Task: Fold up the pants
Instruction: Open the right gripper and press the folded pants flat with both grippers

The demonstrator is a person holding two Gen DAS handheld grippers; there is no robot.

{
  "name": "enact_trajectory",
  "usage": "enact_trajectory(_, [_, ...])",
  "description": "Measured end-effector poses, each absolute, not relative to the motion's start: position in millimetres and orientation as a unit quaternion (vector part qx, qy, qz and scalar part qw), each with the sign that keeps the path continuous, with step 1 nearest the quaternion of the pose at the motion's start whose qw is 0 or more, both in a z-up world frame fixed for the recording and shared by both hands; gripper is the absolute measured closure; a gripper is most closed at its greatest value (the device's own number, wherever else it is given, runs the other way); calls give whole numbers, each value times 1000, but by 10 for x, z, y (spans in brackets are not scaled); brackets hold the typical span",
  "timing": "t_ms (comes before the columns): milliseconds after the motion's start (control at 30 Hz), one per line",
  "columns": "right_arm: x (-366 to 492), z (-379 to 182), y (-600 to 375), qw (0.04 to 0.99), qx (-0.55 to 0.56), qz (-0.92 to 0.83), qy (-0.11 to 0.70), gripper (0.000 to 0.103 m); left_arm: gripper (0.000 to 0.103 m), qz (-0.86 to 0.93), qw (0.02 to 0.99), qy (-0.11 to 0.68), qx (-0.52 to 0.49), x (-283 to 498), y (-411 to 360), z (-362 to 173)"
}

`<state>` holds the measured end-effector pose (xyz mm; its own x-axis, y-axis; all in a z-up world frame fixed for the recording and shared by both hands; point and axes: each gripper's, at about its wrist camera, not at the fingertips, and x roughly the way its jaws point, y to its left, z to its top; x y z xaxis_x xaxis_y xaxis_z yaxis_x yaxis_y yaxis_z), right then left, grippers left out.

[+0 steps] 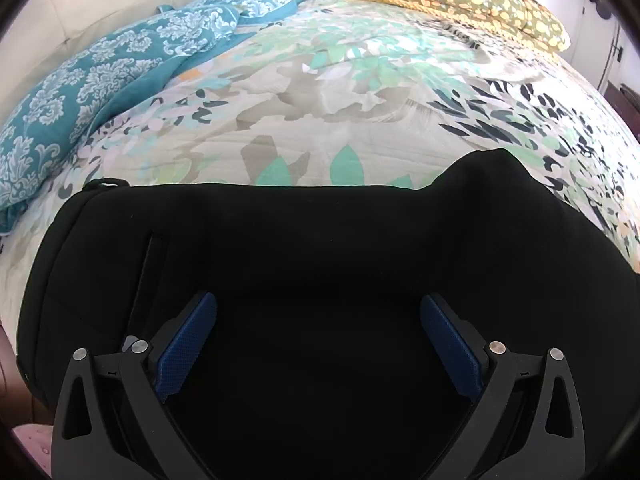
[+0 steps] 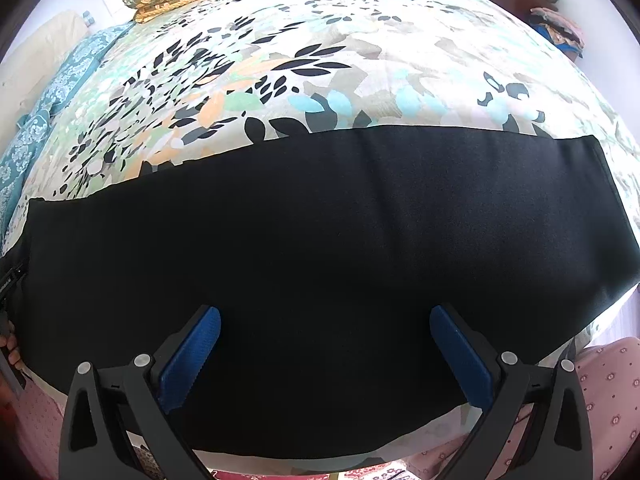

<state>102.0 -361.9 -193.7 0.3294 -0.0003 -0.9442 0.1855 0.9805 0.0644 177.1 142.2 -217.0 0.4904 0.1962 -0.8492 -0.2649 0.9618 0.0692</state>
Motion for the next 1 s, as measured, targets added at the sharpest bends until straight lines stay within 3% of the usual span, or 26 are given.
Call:
enact_trajectory(467, [1217, -1964, -3622, 772, 82, -94, 624, 0, 1, 132, 860, 492, -34, 1792, 1429, -2183])
enact_trajectory(1000, [1044, -1942, -3530, 823, 62, -87, 557, 0, 1, 157, 853, 498, -9, 1831, 1356, -2213])
